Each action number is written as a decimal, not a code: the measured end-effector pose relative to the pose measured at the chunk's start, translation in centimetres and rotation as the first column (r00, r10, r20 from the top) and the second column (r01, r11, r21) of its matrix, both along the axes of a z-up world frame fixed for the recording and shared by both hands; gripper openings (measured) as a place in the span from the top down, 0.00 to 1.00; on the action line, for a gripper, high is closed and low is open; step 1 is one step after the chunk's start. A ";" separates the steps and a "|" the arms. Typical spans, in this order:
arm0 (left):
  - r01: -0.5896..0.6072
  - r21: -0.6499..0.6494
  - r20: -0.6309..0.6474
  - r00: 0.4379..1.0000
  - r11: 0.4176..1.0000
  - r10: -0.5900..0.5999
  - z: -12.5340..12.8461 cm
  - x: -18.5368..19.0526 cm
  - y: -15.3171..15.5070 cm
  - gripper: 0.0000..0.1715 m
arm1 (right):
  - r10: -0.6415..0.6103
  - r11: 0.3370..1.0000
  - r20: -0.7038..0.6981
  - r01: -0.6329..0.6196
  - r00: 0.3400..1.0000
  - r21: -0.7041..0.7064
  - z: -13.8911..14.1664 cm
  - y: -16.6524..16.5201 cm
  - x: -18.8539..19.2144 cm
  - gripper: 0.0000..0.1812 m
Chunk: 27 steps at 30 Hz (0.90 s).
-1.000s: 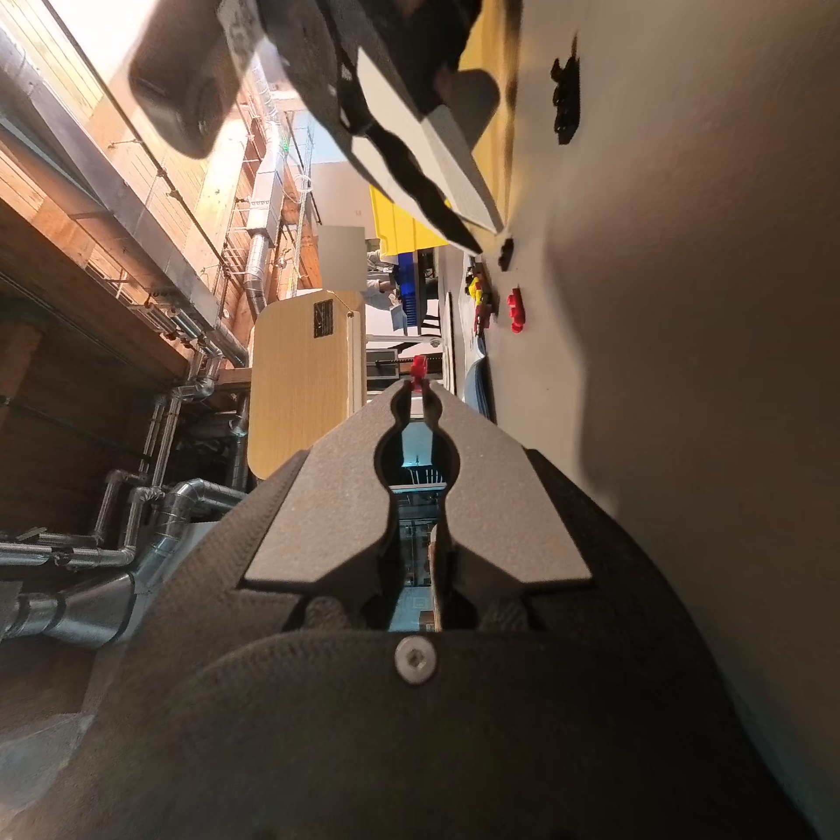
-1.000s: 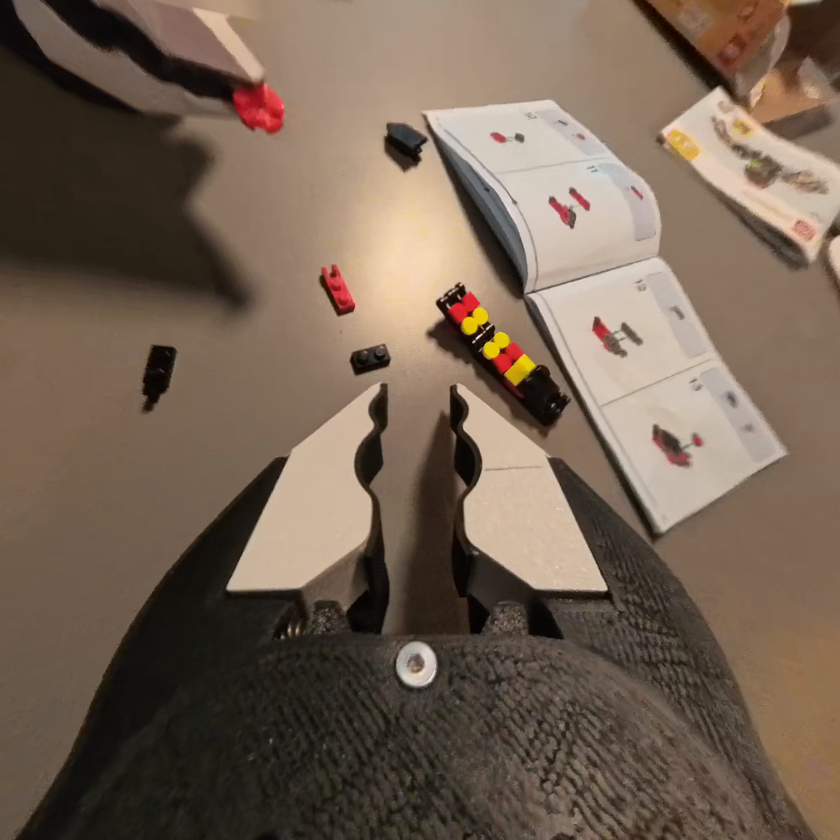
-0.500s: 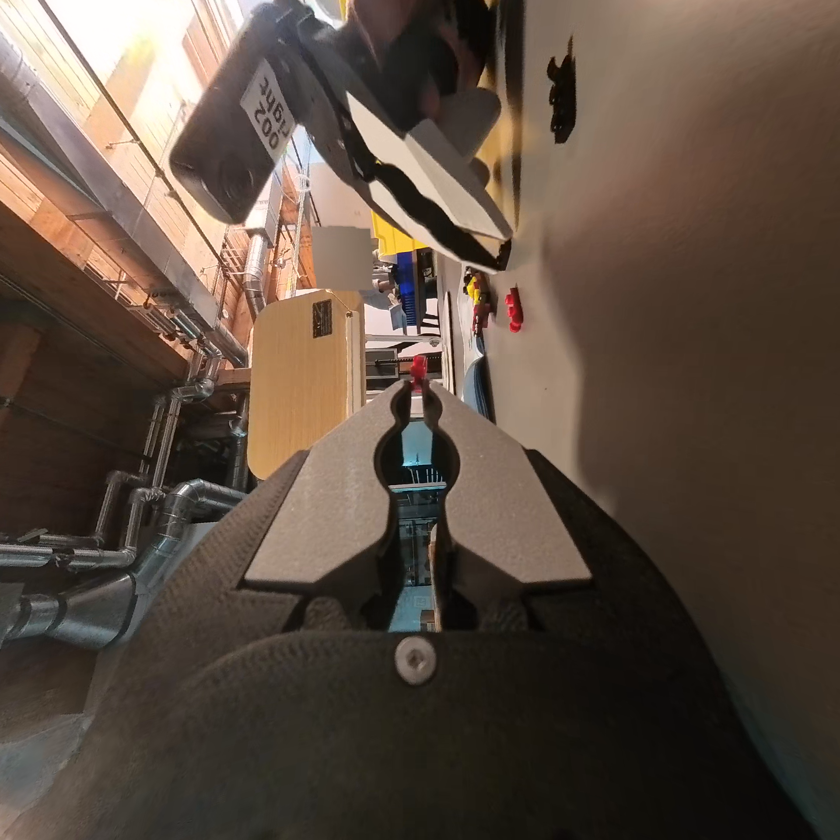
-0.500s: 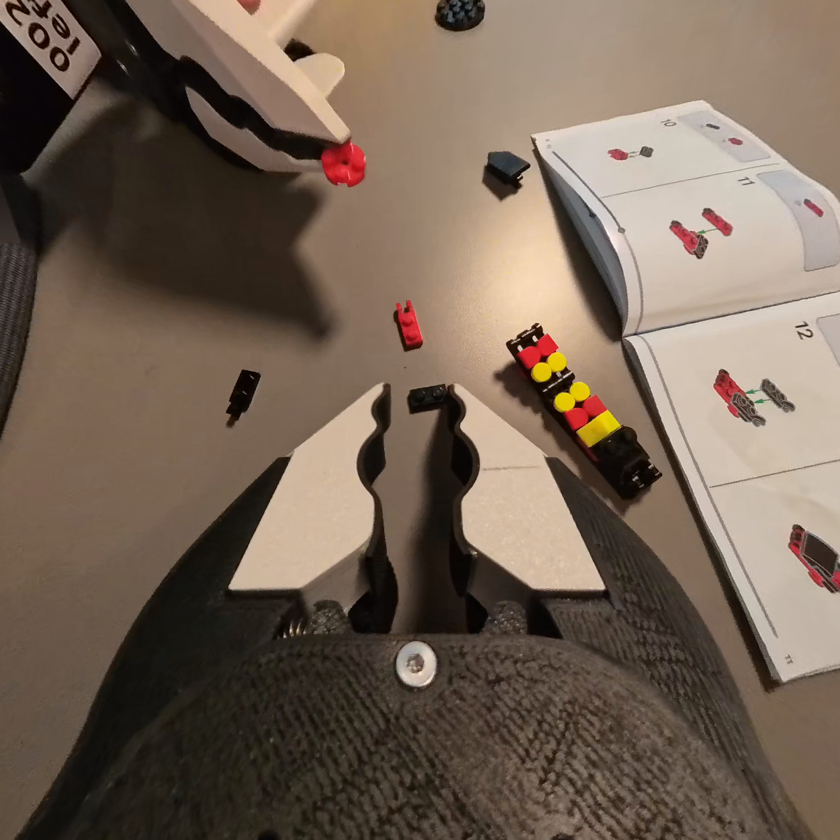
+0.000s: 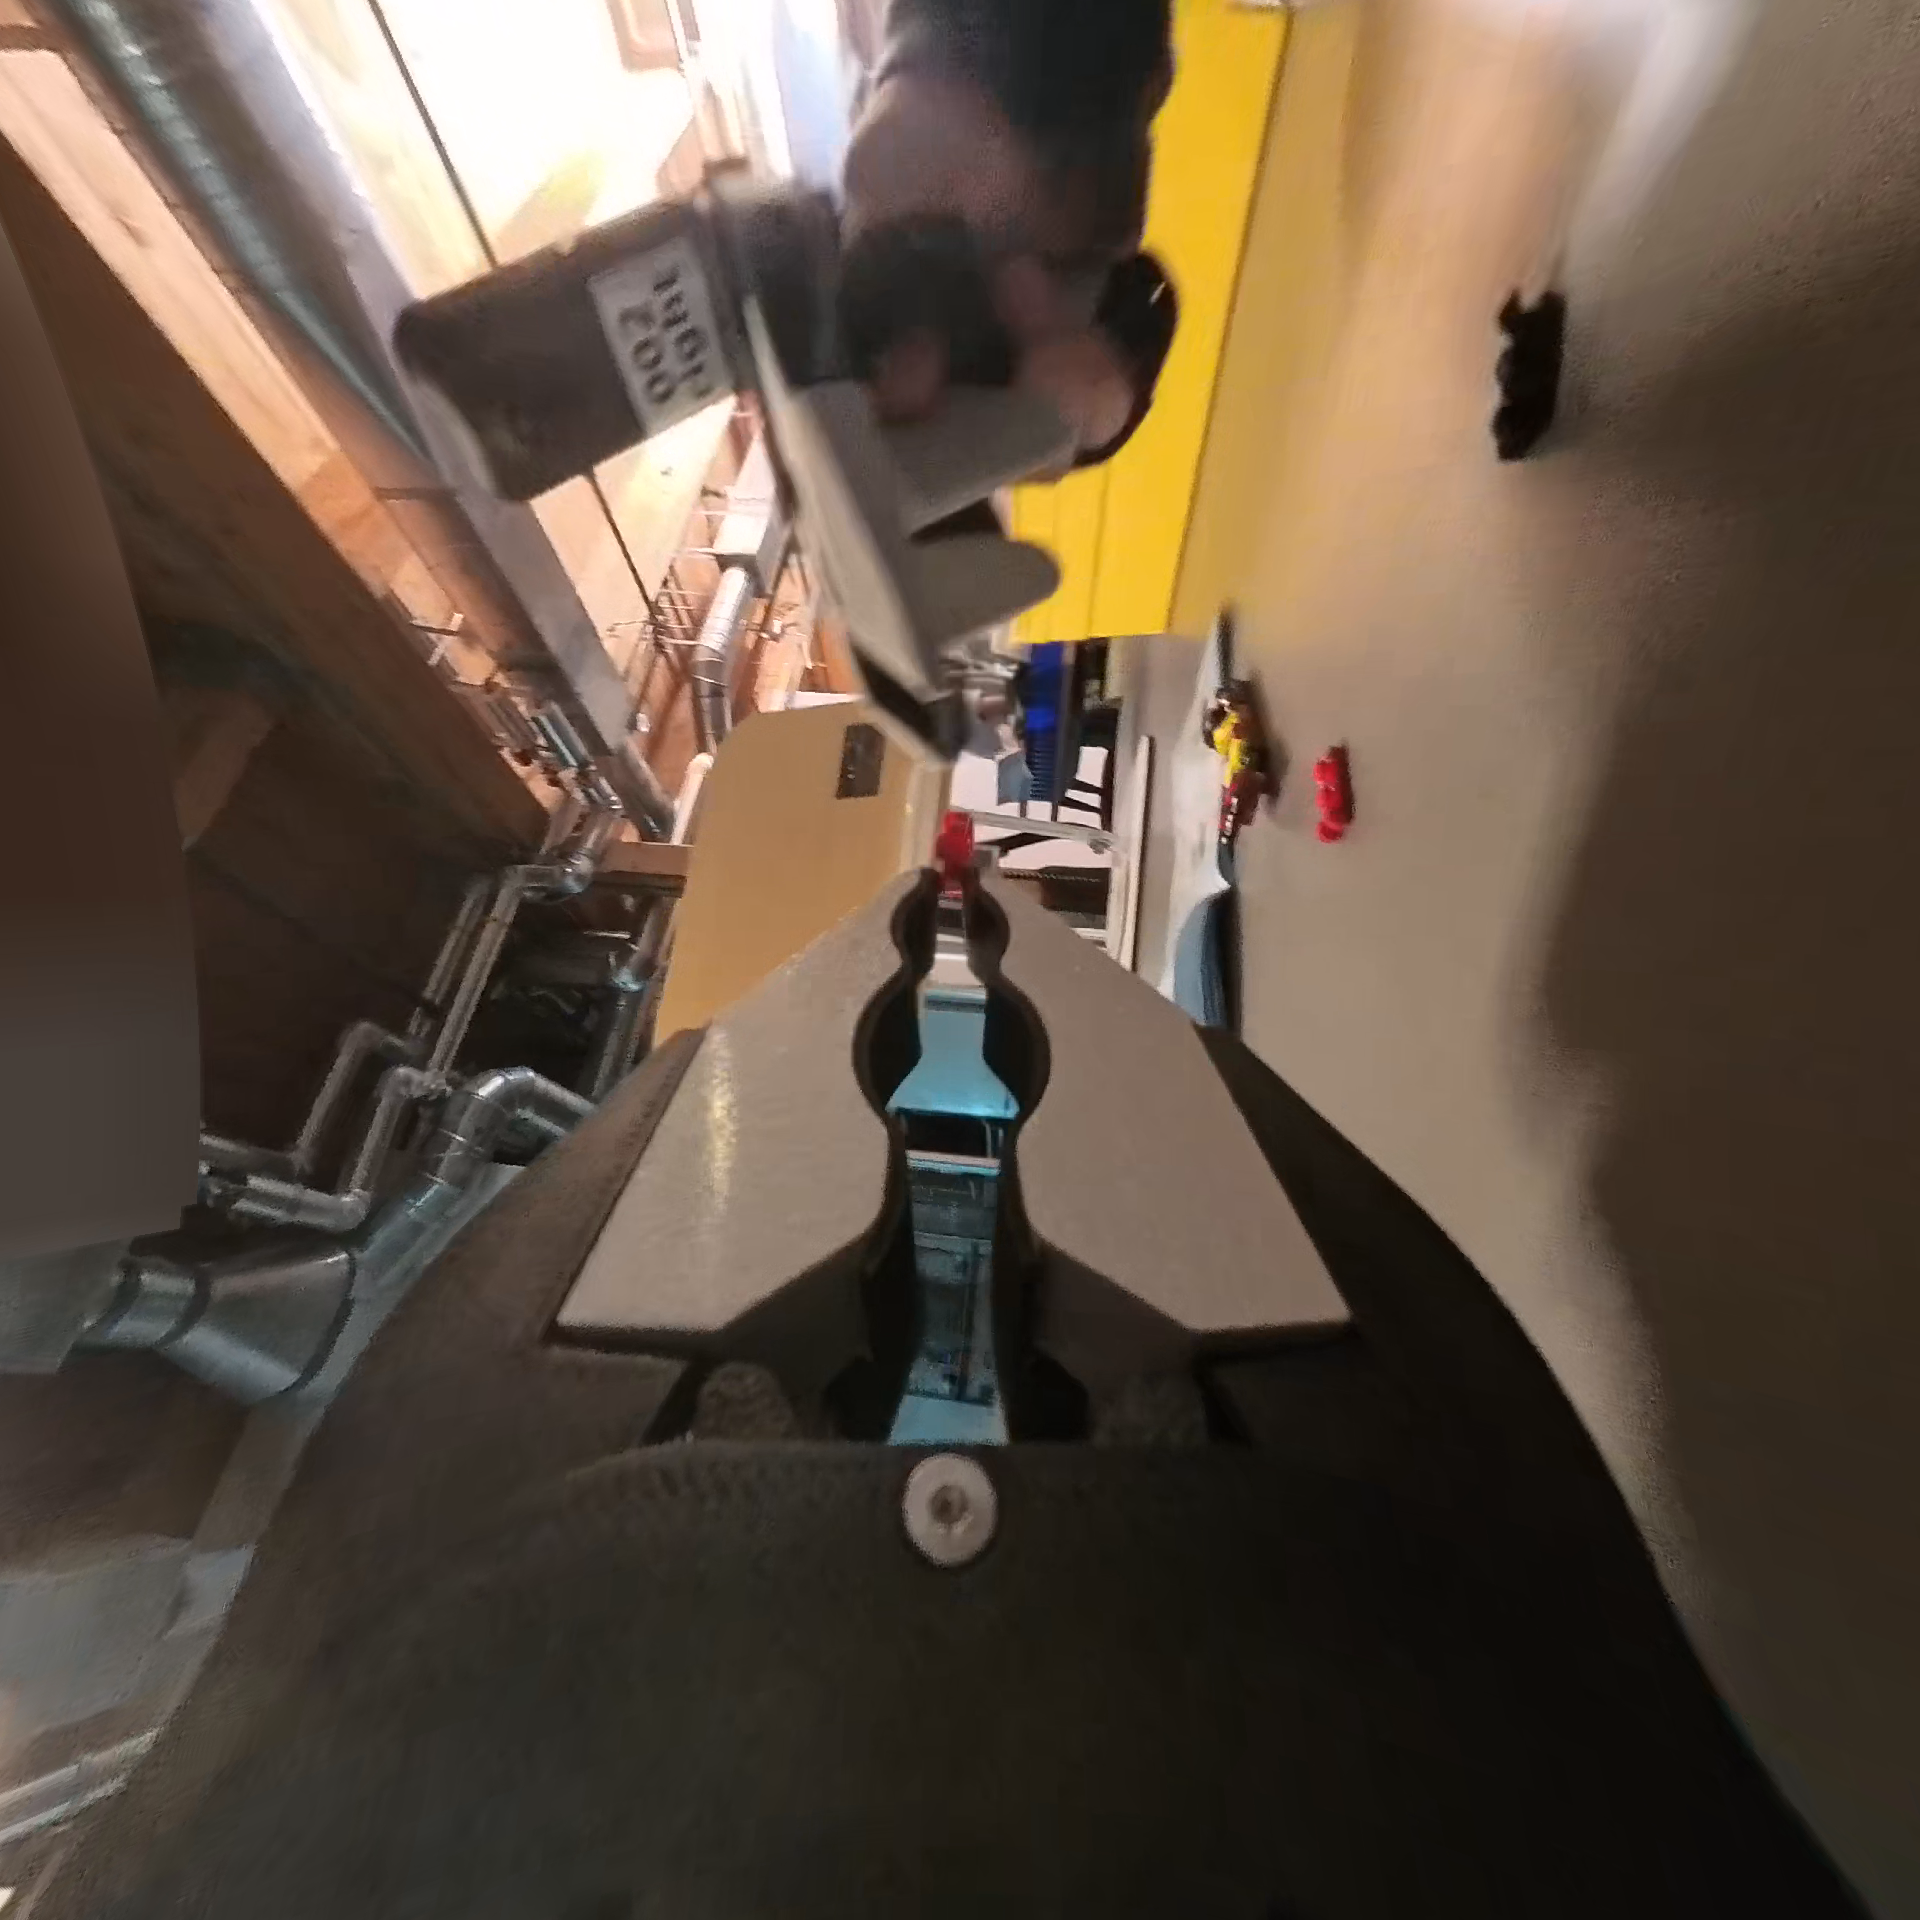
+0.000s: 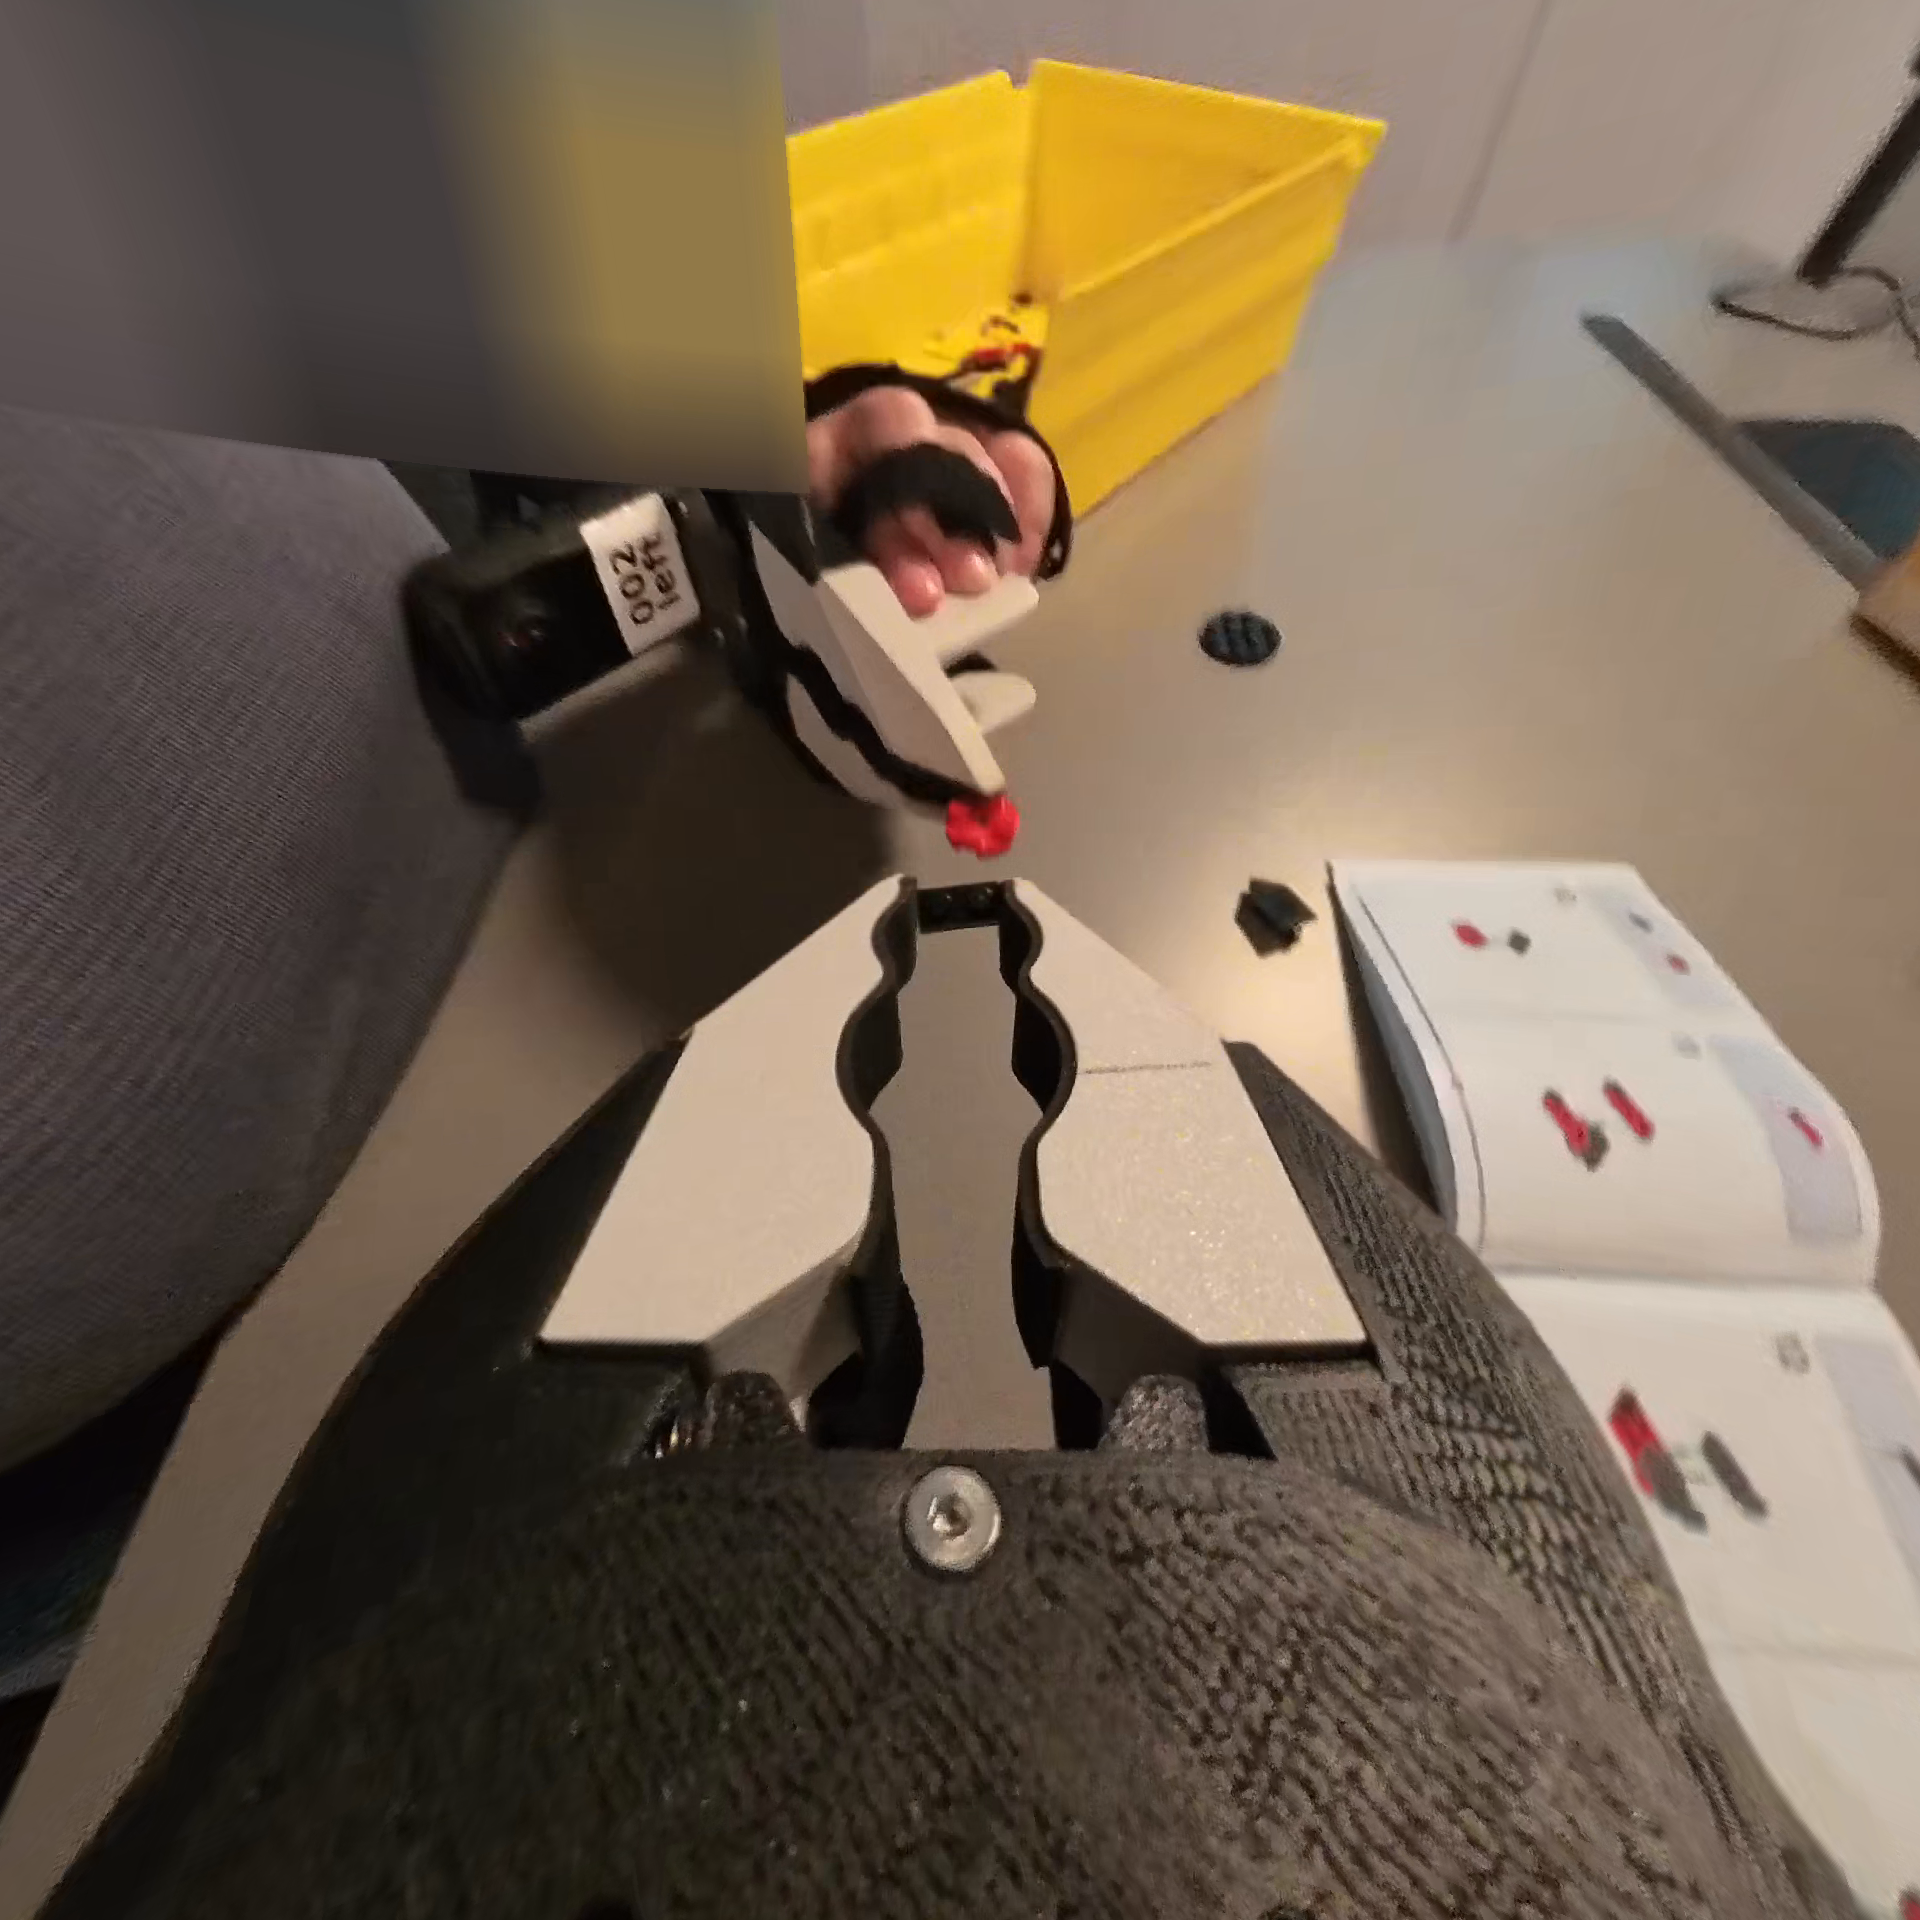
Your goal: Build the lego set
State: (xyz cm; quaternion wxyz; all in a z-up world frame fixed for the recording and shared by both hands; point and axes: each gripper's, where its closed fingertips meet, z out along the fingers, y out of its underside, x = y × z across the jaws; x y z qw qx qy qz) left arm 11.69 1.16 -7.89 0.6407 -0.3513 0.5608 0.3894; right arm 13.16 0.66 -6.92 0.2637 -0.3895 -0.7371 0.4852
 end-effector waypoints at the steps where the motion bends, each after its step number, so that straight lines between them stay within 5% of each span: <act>1: 0.004 0.010 0.005 1.000 1.000 -0.004 0.2 0.1 -0.1 0.98 | 0.026 1.000 0.007 -0.026 1.000 0.011 0.4 -0.4 -0.2 0.93; 11: 0.029 0.051 0.022 0.999 0.998 -0.030 1.0 0.6 -0.6 0.98 | 0.136 0.981 0.133 -0.152 0.982 0.120 0.6 -1.6 -1.5 0.92; 27: 0.030 0.060 0.024 0.999 0.998 -0.031 1.2 0.6 -0.5 0.98 | 0.152 0.976 0.149 -0.172 0.977 0.135 0.4 -1.6 -1.8 0.92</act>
